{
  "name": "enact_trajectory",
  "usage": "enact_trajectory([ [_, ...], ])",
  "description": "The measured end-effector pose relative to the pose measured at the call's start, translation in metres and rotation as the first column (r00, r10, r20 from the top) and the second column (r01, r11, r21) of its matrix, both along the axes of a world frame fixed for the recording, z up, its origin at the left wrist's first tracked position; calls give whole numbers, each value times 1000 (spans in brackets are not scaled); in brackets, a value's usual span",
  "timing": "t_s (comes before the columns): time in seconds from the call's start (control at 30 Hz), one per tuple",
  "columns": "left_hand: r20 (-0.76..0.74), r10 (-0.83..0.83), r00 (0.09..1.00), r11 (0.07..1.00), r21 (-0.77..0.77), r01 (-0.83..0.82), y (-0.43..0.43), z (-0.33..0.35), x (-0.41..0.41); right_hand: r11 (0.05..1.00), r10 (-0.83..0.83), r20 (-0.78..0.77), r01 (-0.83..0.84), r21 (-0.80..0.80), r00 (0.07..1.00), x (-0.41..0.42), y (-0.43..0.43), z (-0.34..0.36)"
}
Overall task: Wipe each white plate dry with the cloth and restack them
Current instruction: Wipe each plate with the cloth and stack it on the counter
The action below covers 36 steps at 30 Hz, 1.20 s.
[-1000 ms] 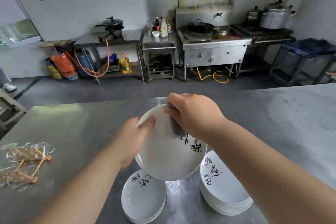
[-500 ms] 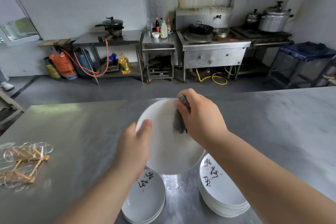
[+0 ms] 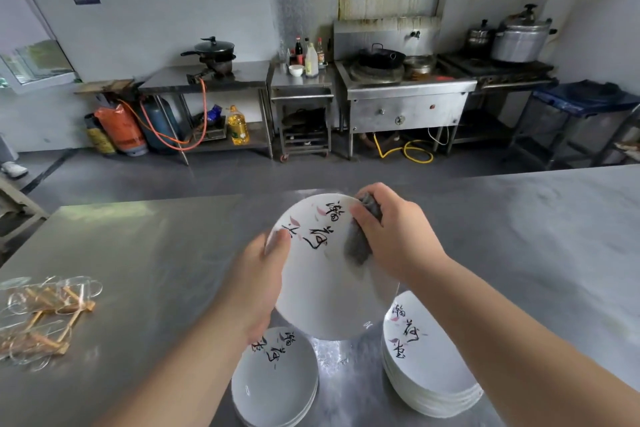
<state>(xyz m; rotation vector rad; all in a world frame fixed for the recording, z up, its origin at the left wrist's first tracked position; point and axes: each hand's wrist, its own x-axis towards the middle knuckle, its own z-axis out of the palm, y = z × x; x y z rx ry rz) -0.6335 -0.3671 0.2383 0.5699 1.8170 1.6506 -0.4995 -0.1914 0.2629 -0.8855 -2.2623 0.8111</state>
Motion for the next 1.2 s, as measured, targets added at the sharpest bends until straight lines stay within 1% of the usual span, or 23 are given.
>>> enact_trajectory([
  [0.07,-128,159,979,987,39,-155,5,-4,1,999,-52,-43,52,-5,998,1,-14,-8],
  [0.13,-114,304,946,951,94,-295,9,-7,6,982,-157,-91,146,-122,983,3,-31,-20],
  [0.17,-104,370,923,927,113,-359,8,-9,6,966,-174,-93,152,-207,980,5,-41,-25],
  [0.23,-142,403,904,914,117,-389,6,-12,0,926,-151,-73,115,-360,986,6,-52,-30],
  [0.27,-188,379,906,925,103,-366,4,-14,-4,922,-131,-37,109,-371,991,6,-50,-27],
  [0.3,-263,323,909,946,71,-315,2,-16,-8,943,-114,15,113,-313,993,5,-43,-22],
  [0.37,-450,113,886,990,-25,-139,-1,-15,-10,995,-73,92,79,-62,993,1,-27,-11],
  [0.4,-493,-9,870,996,-77,-34,0,-15,-9,998,-16,83,11,61,996,-2,-24,-4],
  [0.47,-430,-150,890,987,-112,113,0,-10,-3,955,129,70,-143,259,989,-9,-27,3],
  [0.5,-398,-160,903,986,-110,126,0,-9,-2,936,158,73,-173,305,985,-10,-31,2],
  [0.57,-392,-89,915,994,-89,59,-2,-13,-1,964,107,39,-113,242,993,-9,-32,-6],
  [0.6,-368,-25,929,997,-77,-4,-4,-16,0,990,37,30,-41,135,999,-6,-29,-12],
  [0.63,-289,64,955,994,-65,-86,-5,-18,0,1000,-30,35,30,-6,999,-2,-24,-19],
  [0.7,-94,226,970,970,-67,-233,-8,-24,0,971,-63,100,84,-224,993,7,-21,-37],
  [0.77,-39,280,959,953,-107,-282,-11,-30,-1,968,-6,217,60,-242,976,16,-23,-53],
  [0.87,18,208,978,969,-142,-203,-13,-34,-1,985,12,270,35,-169,963,21,-19,-54],
  [0.93,208,126,970,967,-244,-73,-12,-30,-4,989,-10,221,42,-140,975,20,-16,-46],
  [1.0,478,17,878,951,-278,133,-12,-23,-6,997,-40,130,47,-57,991,21,-16,-37],
  [1.03,590,-28,807,947,-242,210,-11,-21,-7,996,-33,80,26,85,996,22,-17,-33],
  [1.07,684,-59,727,957,-167,235,-10,-17,-8,964,-2,18,-2,267,1000,24,-19,-30],
  [1.13,812,-74,578,993,6,119,-8,-12,-10,848,143,-77,-82,524,987,28,-21,-27],
  [1.17,839,-65,540,997,73,6,-7,-10,-12,804,220,-72,-139,578,973,30,-22,-27],
  [1.2,843,-47,535,987,120,-103,-6,-8,-15,783,293,-52,-208,586,955,32,-23,-29],
])
